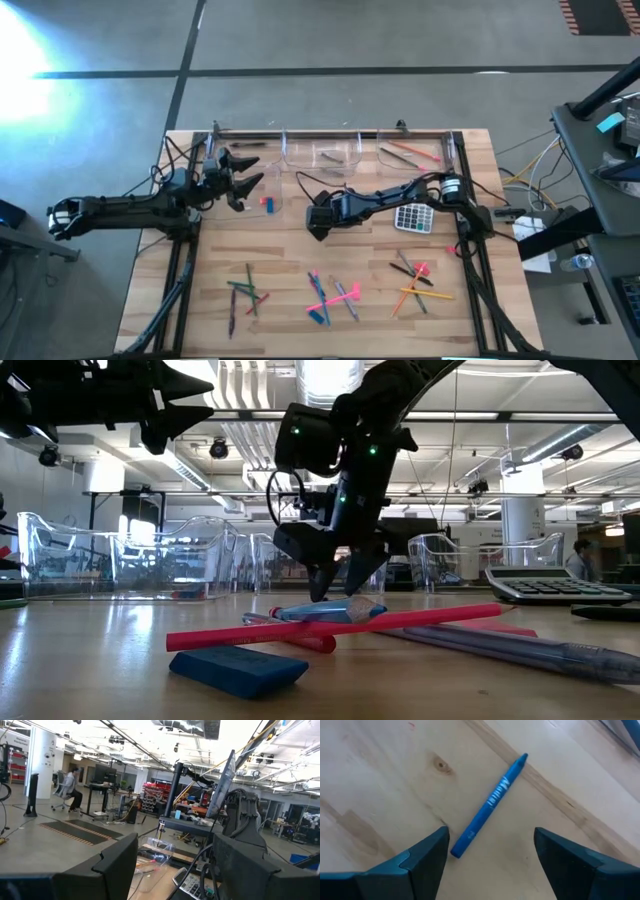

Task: Sort crayons/erasers/pens/pencils in bins
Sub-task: Put the blue crayon into the top center transparent bin

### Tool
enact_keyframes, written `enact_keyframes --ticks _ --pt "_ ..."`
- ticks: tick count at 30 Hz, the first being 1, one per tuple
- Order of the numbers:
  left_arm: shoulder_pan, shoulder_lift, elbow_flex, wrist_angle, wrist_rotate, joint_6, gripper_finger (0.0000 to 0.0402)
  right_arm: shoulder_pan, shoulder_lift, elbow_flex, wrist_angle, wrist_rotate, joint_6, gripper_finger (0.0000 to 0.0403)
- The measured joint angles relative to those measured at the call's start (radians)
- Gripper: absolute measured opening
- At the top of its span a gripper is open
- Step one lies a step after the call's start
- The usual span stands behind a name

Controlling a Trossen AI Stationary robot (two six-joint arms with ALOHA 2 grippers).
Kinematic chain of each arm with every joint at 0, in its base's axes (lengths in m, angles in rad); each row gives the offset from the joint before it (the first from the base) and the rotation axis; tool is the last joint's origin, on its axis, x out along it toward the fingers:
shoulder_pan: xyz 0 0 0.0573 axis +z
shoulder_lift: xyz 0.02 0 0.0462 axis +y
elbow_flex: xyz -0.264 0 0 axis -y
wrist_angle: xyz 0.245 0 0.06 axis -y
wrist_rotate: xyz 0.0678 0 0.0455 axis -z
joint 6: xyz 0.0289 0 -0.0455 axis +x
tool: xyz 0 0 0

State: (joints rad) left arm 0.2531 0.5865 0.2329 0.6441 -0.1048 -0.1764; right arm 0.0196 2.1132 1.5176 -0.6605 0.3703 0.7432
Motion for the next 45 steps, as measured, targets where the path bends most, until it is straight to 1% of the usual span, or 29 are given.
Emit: enact_keyframes --ticks 5,10,19,23,27,32,37,39,45 --pt "0.0 0.0 0.0 0.0 0.0 0.0 0.0244 0.0 0.0 -0.002 0.048 -0.012 -0.019 0.0257" --pt "0.0 0.0 0.0 0.0 0.0 0.0 0.0244 -0.005 0.0 -0.002 0.074 -0.012 0.074 0.0225" --pt "0.0 0.0 0.0 -0.001 0.001 0.0 0.0244 -0.005 0.0 -0.011 0.113 -0.01 0.075 0.0199" --pt "0.0 0.0 0.0 -0.001 0.001 0.0 0.0244 -0.006 0.0 -0.031 0.123 -0.022 0.074 0.0179" --pt "0.0 0.0 0.0 -0.001 0.002 0.0 0.0244 -0.009 0.0 -0.056 0.131 -0.073 0.084 0.0144" --pt "0.0 0.0 0.0 -0.001 0.002 0.0 0.0244 -0.013 0.0 -0.066 0.124 -0.081 0.097 0.009" --pt "0.0 0.0 0.0 -0.001 0.002 -0.001 0.0244 -0.013 0.0 -0.067 0.123 -0.09 0.055 0.0035" --pt "0.0 0.0 0.0 -0.002 0.002 -0.001 0.0244 -0.013 0.0 -0.067 0.122 -0.091 0.04 0.0019" --pt "0.0 0.0 0.0 -0.002 0.002 -0.001 0.0244 -0.01 -0.038 -0.065 0.115 -0.091 0.003 0.0016"
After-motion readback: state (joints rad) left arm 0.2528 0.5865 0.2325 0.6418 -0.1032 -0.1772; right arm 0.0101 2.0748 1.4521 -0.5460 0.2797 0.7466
